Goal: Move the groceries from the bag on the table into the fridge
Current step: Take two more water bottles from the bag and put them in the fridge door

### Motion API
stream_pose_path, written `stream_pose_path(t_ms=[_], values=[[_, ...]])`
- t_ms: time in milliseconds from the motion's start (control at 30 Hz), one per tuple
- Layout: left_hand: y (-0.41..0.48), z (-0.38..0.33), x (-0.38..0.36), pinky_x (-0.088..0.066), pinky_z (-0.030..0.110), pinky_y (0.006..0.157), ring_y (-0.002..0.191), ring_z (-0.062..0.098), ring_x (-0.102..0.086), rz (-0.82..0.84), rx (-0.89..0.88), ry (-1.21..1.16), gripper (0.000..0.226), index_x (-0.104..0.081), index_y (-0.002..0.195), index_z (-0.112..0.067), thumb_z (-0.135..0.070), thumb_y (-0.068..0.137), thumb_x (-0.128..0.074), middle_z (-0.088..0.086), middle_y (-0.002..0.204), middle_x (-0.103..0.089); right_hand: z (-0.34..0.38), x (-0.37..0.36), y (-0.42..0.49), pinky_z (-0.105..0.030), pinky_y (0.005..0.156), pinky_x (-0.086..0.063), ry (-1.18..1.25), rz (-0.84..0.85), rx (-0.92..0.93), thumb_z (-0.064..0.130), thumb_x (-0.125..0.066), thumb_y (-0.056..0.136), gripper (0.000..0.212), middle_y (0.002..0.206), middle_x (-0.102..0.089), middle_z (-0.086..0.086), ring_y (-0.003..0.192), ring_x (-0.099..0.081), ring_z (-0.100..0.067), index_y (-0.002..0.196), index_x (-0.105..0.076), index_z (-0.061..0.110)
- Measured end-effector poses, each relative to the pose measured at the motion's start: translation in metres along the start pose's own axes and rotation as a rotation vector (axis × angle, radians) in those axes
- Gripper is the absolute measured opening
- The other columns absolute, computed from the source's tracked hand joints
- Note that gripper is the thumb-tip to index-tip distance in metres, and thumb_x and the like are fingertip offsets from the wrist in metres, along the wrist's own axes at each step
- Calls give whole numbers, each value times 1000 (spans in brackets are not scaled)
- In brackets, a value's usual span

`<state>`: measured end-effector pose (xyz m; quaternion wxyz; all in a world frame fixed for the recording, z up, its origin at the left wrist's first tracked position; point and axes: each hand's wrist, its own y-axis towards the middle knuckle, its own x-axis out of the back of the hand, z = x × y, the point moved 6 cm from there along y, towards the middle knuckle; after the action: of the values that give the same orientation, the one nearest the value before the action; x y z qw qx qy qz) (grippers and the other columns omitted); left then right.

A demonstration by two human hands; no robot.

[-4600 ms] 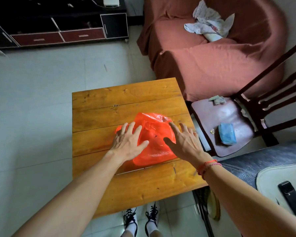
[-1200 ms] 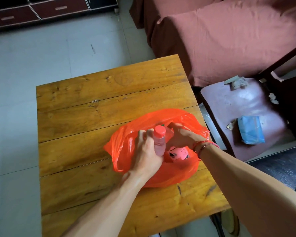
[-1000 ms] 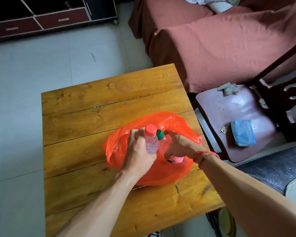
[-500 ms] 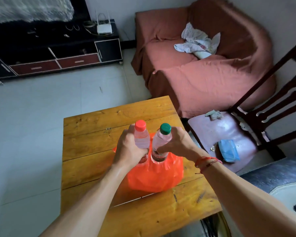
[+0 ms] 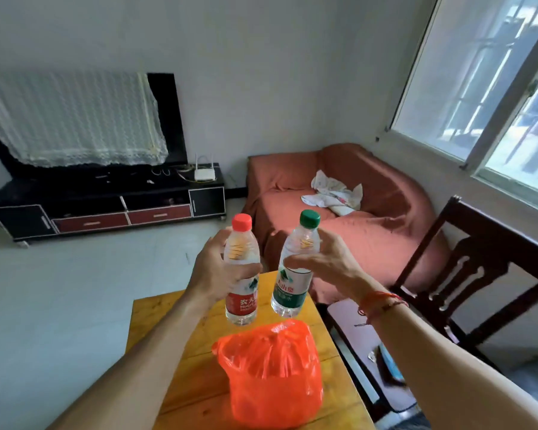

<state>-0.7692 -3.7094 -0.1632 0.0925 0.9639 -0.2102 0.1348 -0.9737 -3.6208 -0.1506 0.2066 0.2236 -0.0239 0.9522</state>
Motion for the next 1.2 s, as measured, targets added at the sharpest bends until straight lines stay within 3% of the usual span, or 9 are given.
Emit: stream_pose_path(t_ms=[233, 367, 467, 567, 667, 867, 1000, 1200], values=[[-13, -96, 55, -57, 31, 69, 78, 16, -73, -5, -120, -55, 49, -64, 106, -24, 1, 69, -83, 2, 90, -74, 100, 32, -9, -39, 74, -61, -31, -44, 132, 20, -87, 67, 27, 77, -73, 8, 78, -73, -13, 87, -69, 26], [-23, -143, 85, -58, 30, 70, 82, 19, -73, -29, -188, -53, 45, -64, 107, -20, 0, 70, -82, 6, 93, -74, 144, 44, -13, -37, 73, -61, -38, -68, 161, 32, -83, 60, 26, 76, -73, 8, 79, -73, -14, 83, -70, 30], [-31, -171, 105, -55, 26, 67, 81, 13, -73, -45, -231, -12, 44, -63, 105, -24, -3, 71, -82, 1, 94, -74, 173, 49, -15, -43, 80, -62, -25, -81, 184, 39, -80, 52, 34, 81, -76, 6, 83, -75, -17, 83, -72, 29], [-38, -194, 124, -57, 31, 71, 84, 16, -72, -80, -267, 3, 45, -63, 105, -24, -4, 71, -83, 1, 95, -73, 200, 55, -19, -36, 79, -60, -25, -96, 233, 38, -84, 56, 33, 84, -75, 9, 85, -73, -14, 86, -72, 31], [-47, -208, 139, -53, 29, 67, 87, 17, -70, -114, -284, 21, 48, -60, 105, -27, -4, 70, -84, 1, 97, -71, 220, 56, -23, -31, 81, -57, -33, -79, 261, 34, -87, 63, 33, 91, -75, 11, 89, -72, -12, 92, -73, 31], [-62, -222, 159, -54, 33, 73, 88, 15, -70, -169, -313, 22, 42, -64, 104, -23, -6, 71, -84, 1, 96, -73, 236, 50, -27, -41, 91, -58, -56, -56, 299, 35, -87, 64, 37, 99, -75, 11, 95, -71, -13, 98, -72, 33], [-68, -224, 165, -51, 28, 70, 88, 13, -69, -188, -303, 14, 44, -64, 108, -22, -7, 72, -84, -1, 97, -72, 244, 46, -31, -41, 84, -60, -60, -39, 317, 32, -86, 68, 29, 97, -73, 9, 94, -71, -16, 94, -72, 34], [-73, -221, 166, -50, 28, 69, 87, 10, -68, -217, -289, 33, 46, -64, 107, -24, -7, 71, -84, -3, 97, -72, 252, 39, -32, -42, 86, -59, -70, 12, 356, 30, -86, 71, 26, 100, -72, 7, 96, -70, -18, 92, -71, 35]])
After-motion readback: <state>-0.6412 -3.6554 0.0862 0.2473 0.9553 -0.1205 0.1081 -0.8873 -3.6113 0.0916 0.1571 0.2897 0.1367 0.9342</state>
